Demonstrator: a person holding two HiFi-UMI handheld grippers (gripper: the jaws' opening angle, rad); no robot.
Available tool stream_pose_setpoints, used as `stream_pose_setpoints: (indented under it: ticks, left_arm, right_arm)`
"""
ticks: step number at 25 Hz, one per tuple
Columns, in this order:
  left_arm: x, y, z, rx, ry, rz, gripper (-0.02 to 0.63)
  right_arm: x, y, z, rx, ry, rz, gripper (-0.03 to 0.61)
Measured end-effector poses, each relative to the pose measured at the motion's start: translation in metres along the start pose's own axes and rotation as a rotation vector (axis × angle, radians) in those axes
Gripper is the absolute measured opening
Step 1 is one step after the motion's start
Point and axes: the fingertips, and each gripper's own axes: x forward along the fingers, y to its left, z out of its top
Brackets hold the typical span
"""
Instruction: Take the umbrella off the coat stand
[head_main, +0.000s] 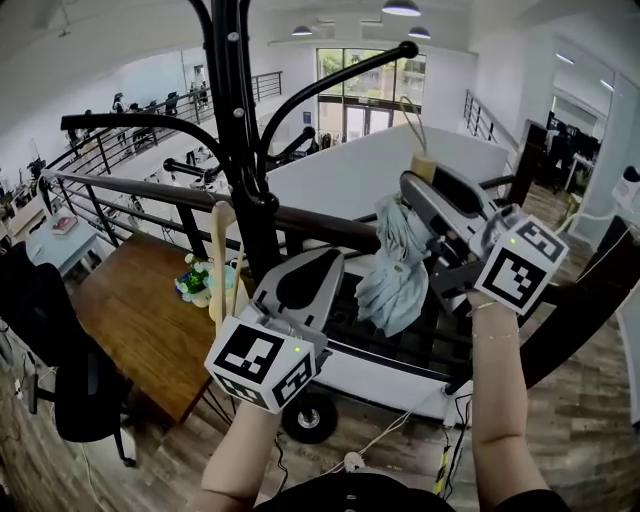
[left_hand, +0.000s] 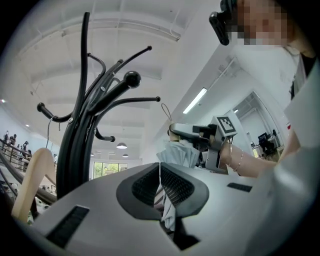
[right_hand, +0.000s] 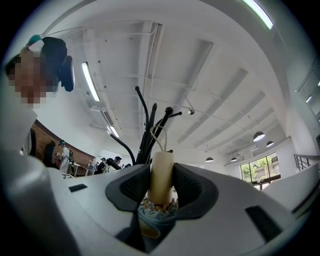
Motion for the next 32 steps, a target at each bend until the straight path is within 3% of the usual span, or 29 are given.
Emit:
stream_pose_setpoints:
  ticks: [23, 32]
  left_arm:
    - [-0.098, -0.022, -0.063, -0.099, 0.156, 0.049, 0.017]
    - [-0.128, -0.022, -0.093, -0.112, 0.224, 0.071, 0.017]
  right_arm:
    - [-0.049, 0.111, -0.119, 0.139, 0.159, -0.118, 0.153]
    - [-0.063, 0.149, -0.160, 0.186, 0.175, -0.145, 0.153]
